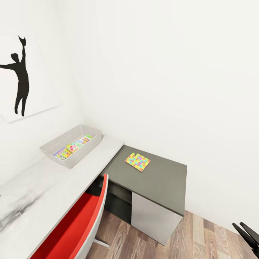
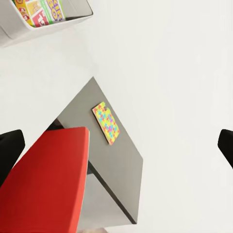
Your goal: Put all the toys in the child's room - the three board games (two on the bed and one on the table), the two jigsaw puzzles on the table, and the tennis ball on the table - inside the toy box on the table in the child's room.
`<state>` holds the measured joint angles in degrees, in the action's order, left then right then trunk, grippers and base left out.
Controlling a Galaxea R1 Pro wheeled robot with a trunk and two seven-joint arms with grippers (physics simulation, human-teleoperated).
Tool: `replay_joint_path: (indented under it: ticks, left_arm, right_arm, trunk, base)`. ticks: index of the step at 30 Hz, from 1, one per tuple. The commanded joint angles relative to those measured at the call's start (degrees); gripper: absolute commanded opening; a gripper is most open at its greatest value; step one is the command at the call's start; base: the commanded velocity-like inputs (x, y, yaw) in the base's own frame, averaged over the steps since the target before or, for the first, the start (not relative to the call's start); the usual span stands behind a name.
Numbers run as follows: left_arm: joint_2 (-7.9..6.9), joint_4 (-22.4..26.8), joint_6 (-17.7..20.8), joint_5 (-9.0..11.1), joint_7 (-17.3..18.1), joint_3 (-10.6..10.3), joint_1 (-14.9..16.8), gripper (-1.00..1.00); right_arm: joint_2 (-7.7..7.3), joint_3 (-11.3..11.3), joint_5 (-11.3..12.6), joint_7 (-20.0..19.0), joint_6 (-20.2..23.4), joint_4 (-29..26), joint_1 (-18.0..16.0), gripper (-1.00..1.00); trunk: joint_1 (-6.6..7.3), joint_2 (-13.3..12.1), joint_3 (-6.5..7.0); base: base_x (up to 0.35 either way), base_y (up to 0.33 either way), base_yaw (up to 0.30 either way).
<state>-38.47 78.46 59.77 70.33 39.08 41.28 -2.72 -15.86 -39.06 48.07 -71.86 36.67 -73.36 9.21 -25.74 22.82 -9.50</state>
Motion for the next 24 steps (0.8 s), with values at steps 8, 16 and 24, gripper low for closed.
replay_joint_path:
  ticks: [8, 16, 24]
  left_arm:
    - [-0.02, 0.02, 0.23, -0.11, 0.21, 0.03, 0.00, 1.00]
    - [-0.02, 0.02, 0.23, -0.18, 0.25, 0.03, 0.00, 1.00]
    - [-0.02, 0.02, 0.23, -0.27, 0.36, 0.07, 0.00, 1.00]
  right_arm:
    - [-0.16, 0.03, 0.41, -0.03, 0.48, 0.27, 0.01, 1.00]
    - [-0.36, 0.03, 0.44, -0.04, 0.51, 0.39, 0.01, 1.00]
    - [-0.54, 0.03, 0.53, -0.04, 0.57, 0.40, 0.01, 1.00]
  trunk:
    - [-0.04, 0.10, 0.68]
    - [-0.04, 0.10, 1.44]
    - [-0.04, 0.10, 2.21]
  base:
    - [0.000, 0.000, 0.009]
    - [0.052, -0.049, -0.022]
    - [0.023, -0.021, -0.089]
